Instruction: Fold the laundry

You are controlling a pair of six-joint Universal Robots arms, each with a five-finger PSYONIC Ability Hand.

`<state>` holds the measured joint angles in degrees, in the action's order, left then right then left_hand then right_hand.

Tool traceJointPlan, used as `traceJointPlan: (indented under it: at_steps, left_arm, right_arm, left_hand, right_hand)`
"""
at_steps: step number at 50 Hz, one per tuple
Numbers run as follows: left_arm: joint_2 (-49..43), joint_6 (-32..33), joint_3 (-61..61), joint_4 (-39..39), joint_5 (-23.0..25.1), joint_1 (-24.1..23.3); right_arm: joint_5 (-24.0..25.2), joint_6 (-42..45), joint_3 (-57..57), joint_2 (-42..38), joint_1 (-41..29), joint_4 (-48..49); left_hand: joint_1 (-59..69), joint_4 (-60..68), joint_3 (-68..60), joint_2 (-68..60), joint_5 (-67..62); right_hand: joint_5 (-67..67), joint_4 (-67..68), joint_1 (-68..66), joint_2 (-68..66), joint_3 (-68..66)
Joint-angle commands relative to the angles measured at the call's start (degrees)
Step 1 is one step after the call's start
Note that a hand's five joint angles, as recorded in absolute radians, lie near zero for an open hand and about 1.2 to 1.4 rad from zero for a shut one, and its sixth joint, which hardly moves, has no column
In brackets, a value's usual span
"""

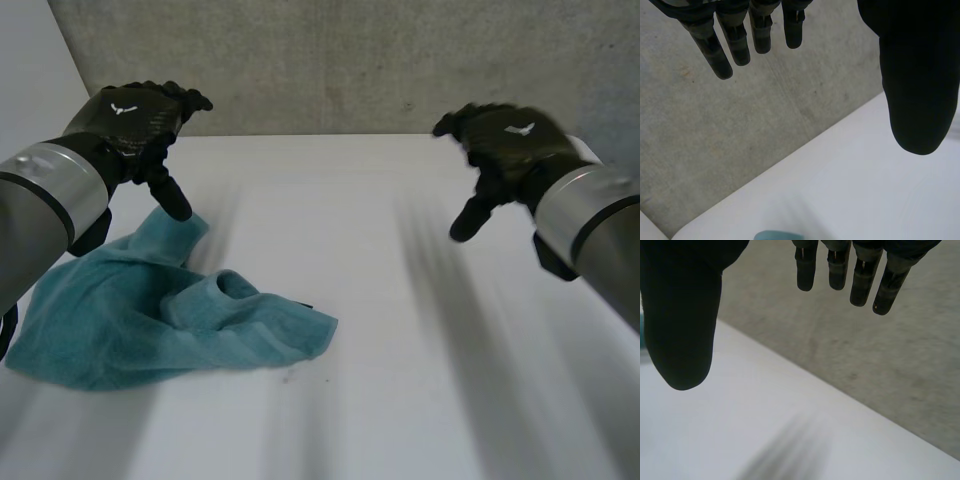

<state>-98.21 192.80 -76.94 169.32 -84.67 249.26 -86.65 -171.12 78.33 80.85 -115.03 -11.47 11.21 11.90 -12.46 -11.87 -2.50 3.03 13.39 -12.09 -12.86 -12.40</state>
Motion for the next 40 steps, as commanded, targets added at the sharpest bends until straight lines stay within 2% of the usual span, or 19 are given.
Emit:
traceJointPlan:
  at_steps: [1,8,13,14,16,18,20,21,22,24,26,30,32,33,35,36,37,38,40]
  left_arm:
    - [-1.6,9.3,0.0,-0.1,-0.8,0.1]
    - [-1.6,11.5,-0.6,-0.1,-3.3,2.1]
    - [-1.9,11.3,-2.9,0.0,-4.2,5.4]
    - [-1.7,11.3,-5.6,0.1,-3.9,8.6]
    - [-1.7,11.4,-7.0,0.1,-3.7,10.5]
    - [-1.6,11.4,-8.3,0.2,-3.7,12.3]
    - [-1.5,11.5,-8.9,0.2,-3.6,13.0]
    - [-1.4,11.4,-10.1,0.2,-3.6,14.3]
    - [-1.3,11.4,-11.4,0.3,-3.3,16.2]
    - [-1.3,11.4,-12.0,0.2,-3.3,16.9]
    - [-1.1,11.4,-13.7,0.2,-3.0,19.0]
    - [-1.0,11.4,-16.0,0.3,-1.2,22.1]
    - [-1.0,11.5,-17.0,0.7,0.0,23.4]
    - [-0.9,11.5,-17.3,0.7,0.6,23.7]
    - [-0.7,11.5,-17.8,0.9,1.3,24.4]
    - [-0.7,11.5,-17.9,0.9,1.5,24.5]
    - [-0.6,11.5,-17.9,0.9,1.6,24.6]
    - [-0.6,11.5,-17.9,1.0,1.7,24.7]
    - [-0.6,11.5,-17.8,1.0,1.7,24.9]
  right_arm:
    - [3.4,7.1,0.2,-6.0,-3.9,-0.7]
    - [7.2,3.1,-2.5,-10.0,-9.2,0.7]
    - [8.9,-4.6,-8.2,-16.2,-12.3,4.1]
    - [9.2,-7.3,-9.9,-18.3,-13.2,4.7]
    - [9.4,-8.3,-10.9,-19.1,-13.6,5.0]
    - [10.5,-11.9,-15.7,-23.6,-15.3,5.6]
    - [10.7,-12.4,-17.1,-25.1,-15.8,5.7]
    - [11.3,-13.3,-19.4,-28.4,-16.7,5.7]
    - [11.3,-13.3,-19.4,-28.5,-16.7,5.7]
    - [11.1,-14.1,-26.0,-35.5,-20.7,5.6]
    - [11.0,-14.1,-27.1,-36.8,-21.2,5.7]
    - [10.4,-13.9,-35.0,-45.9,-23.6,5.8]
    - [10.1,-13.8,-36.1,-47.2,-23.9,5.7]
    - [9.7,-13.7,-38.1,-49.1,-24.5,5.3]
    - [8.7,-13.6,-40.3,-50.8,-24.7,5.1]
    - [8.7,-13.6,-40.3,-50.8,-24.7,5.1]
    - [8.3,-13.5,-40.6,-51.0,-24.6,5.1]
    - [6.5,-13.6,-40.9,-50.7,-24.3,5.1]
    - [5.5,-13.5,-40.9,-49.7,-24.0,5.1]
  left_hand:
    - [0.2,-0.5,1.1,0.5,1.1]
    - [0.2,-0.5,1.1,0.5,1.1]
    - [0.2,-0.5,1.1,0.5,1.1]
    - [0.2,-0.5,1.1,0.5,1.1]
    - [0.2,-0.5,1.1,0.5,1.1]
    - [0.2,-0.5,1.1,0.5,1.1]
    - [0.2,-0.5,1.1,0.5,1.1]
    - [0.2,-0.5,1.1,0.5,1.1]
    - [0.2,-0.5,1.1,0.5,1.1]
    - [0.2,-0.5,1.1,0.5,1.1]
    - [0.0,-0.7,1.2,0.6,1.3]
    - [0.0,-0.7,1.2,0.6,1.3]
    - [0.0,-0.7,1.2,0.6,1.3]
    - [0.0,-0.7,1.2,0.6,1.3]
    - [0.0,-0.7,1.2,0.6,1.3]
    - [0.0,-0.7,1.2,0.6,1.3]
    - [-0.2,-0.8,1.4,0.8,1.4]
    - [0.0,-0.7,1.2,0.6,1.3]
    - [-0.2,-0.8,1.4,0.8,1.4]
  right_hand:
    - [-3.0,-3.4,2.1,2.9,2.4]
    - [-3.0,-3.4,2.1,2.9,2.4]
    - [-3.0,-3.4,2.1,2.9,2.4]
    - [-3.0,-3.4,2.1,2.9,2.4]
    - [-3.0,-3.4,2.1,2.9,2.4]
    - [-3.0,-3.4,2.1,2.9,2.4]
    - [-3.0,-3.4,2.1,2.9,2.4]
    - [-3.0,-3.4,2.1,2.9,2.4]
    - [-3.0,-3.4,2.1,2.9,2.4]
    - [-3.0,-3.4,2.1,2.9,2.4]
    - [-3.0,-3.4,2.1,2.9,2.4]
    - [-3.0,-3.4,2.1,2.9,2.4]
    - [-2.5,-2.8,1.5,2.3,1.8]
    - [-0.1,-0.5,-0.8,-0.1,-0.5]
    - [15.0,14.6,-15.9,-15.1,-15.6]
    - [15.1,14.7,-16.0,-15.2,-15.7]
    - [25.7,25.4,-26.7,-25.9,-26.3]
    - [61.8,61.4,-62.7,-62.0,-62.4]
    - [67.0,66.6,-67.9,-67.1,-67.6]
